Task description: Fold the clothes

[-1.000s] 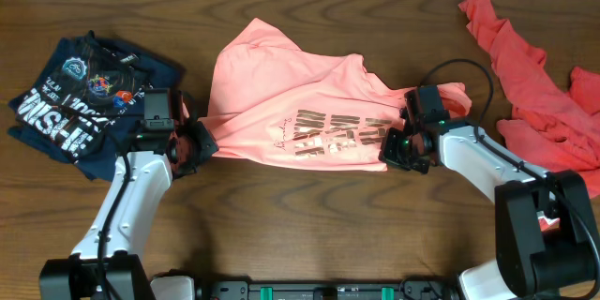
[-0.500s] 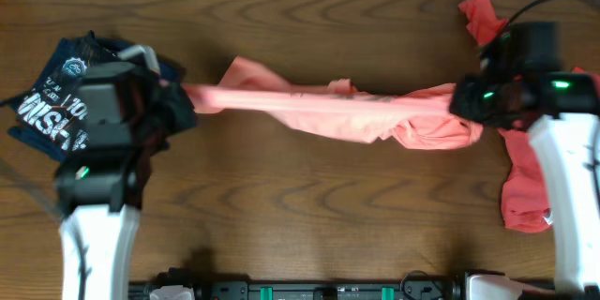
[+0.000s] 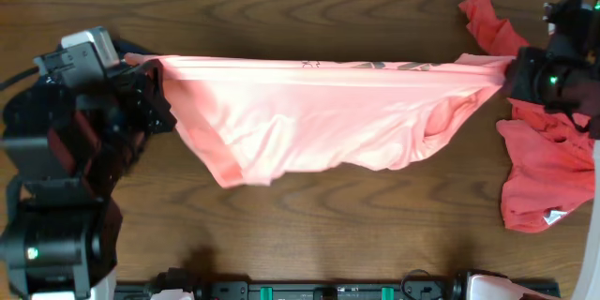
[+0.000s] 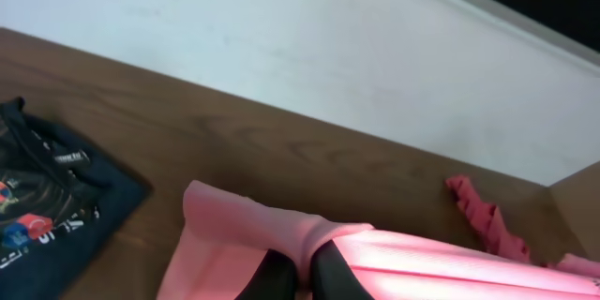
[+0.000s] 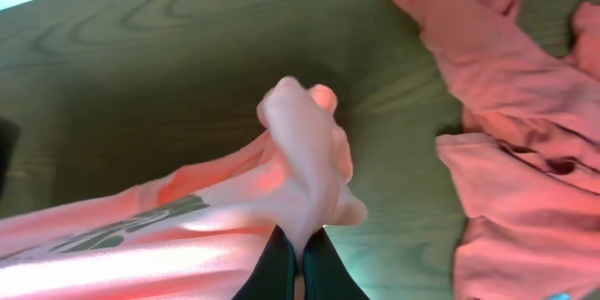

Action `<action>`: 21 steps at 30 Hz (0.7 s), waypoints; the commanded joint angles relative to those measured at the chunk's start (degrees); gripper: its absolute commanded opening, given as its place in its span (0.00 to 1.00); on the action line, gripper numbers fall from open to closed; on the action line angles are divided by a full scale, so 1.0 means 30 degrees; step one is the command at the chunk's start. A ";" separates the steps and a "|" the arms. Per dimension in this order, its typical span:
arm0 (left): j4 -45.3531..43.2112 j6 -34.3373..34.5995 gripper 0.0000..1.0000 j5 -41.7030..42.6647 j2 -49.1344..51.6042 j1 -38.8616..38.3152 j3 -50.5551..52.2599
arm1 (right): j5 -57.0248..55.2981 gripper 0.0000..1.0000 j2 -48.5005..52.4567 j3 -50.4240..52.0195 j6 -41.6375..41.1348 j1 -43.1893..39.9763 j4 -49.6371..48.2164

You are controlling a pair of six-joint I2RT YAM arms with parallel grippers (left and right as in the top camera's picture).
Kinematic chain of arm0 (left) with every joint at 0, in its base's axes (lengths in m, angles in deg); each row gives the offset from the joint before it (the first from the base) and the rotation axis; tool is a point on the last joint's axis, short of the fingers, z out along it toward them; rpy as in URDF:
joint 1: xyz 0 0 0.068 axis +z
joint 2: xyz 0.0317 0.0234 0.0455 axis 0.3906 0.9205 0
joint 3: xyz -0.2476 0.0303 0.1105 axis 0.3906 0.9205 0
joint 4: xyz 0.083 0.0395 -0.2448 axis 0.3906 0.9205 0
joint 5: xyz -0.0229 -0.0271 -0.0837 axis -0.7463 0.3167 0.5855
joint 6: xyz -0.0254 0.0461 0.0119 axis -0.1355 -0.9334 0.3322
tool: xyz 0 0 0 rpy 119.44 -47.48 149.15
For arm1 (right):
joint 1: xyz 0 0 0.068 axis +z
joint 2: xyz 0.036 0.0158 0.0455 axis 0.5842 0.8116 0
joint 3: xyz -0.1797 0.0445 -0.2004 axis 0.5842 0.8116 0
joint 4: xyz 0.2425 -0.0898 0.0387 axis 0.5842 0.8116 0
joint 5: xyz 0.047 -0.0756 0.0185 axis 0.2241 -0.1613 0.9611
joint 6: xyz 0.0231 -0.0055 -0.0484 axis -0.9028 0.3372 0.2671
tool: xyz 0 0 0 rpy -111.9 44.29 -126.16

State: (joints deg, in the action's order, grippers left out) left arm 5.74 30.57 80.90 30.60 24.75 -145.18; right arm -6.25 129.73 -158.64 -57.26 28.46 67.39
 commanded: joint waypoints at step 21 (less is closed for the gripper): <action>0.0277 -0.0838 0.06 0.0758 0.7847 -0.0328 -0.0291 | -0.2310 0.01 0.2769 0.0080 0.1341 -0.0415 0.0386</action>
State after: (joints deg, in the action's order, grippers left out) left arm 6.97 29.26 85.21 50.60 24.23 -145.21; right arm -8.30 137.16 -158.62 -54.20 28.26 68.64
